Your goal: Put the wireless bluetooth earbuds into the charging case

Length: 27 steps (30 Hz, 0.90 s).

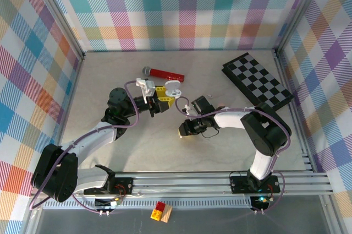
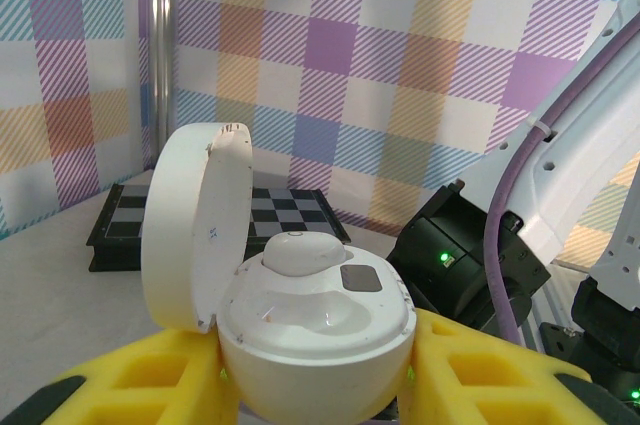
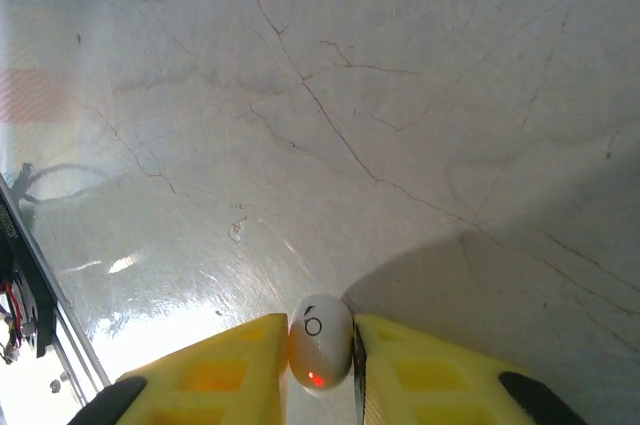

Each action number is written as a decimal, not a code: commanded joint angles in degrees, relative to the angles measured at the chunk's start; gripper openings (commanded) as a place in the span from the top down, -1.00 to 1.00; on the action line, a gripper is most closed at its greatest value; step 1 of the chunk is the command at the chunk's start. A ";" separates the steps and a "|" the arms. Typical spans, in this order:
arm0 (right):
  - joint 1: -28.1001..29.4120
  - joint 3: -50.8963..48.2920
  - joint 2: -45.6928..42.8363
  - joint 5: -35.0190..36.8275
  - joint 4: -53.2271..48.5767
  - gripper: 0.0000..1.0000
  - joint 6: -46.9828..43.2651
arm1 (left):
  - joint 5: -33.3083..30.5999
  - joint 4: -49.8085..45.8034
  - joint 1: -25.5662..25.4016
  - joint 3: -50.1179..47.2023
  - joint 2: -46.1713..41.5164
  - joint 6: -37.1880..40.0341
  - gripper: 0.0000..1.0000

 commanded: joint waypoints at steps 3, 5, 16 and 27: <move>0.36 0.08 -0.29 1.37 -2.45 0.56 -0.99 | 0.33 0.59 0.63 -0.72 -1.56 0.94 0.22; 0.37 0.16 -0.79 1.76 -2.57 0.57 -0.86 | 0.20 0.45 0.63 -0.70 -1.61 1.06 0.22; -0.64 -4.71 -11.76 12.02 -0.60 0.61 2.48 | -4.52 0.83 0.56 -1.97 -2.11 2.40 0.22; -3.05 -3.85 -30.25 17.66 -8.90 0.60 1.26 | -17.31 1.63 -1.58 -4.64 -2.61 8.90 0.22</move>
